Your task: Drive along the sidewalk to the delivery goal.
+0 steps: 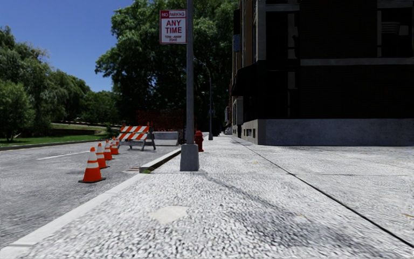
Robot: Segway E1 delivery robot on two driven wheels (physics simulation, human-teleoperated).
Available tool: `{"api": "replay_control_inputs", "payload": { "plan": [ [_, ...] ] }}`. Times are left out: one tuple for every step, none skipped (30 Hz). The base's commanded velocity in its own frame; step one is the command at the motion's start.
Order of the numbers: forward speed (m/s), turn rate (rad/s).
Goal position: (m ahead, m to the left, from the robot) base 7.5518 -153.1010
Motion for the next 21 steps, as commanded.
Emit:
{"api": "replay_control_inputs", "payload": {
  "plan": [
    [2.00,-0.59],
    [2.00,-0.59],
    [2.00,-0.59],
    [2.00,-0.59],
    [2.00,-0.60],
    [2.00,-0.61],
    [2.00,-0.61],
    [2.00,-0.61],
    [2.00,-0.61],
    [2.00,-0.61],
    [2.00,-0.61],
    [2.00,-0.61],
    [2.00,-0.61],
    [2.00,-0.61],
    [2.00,-0.61],
    [2.00,-0.61],
    [2.00,-0.61],
    [2.00,-0.61],
    [2.00,-0.61],
    [2.00,-0.56],
    [2.00,-0.56]
  ]
}}
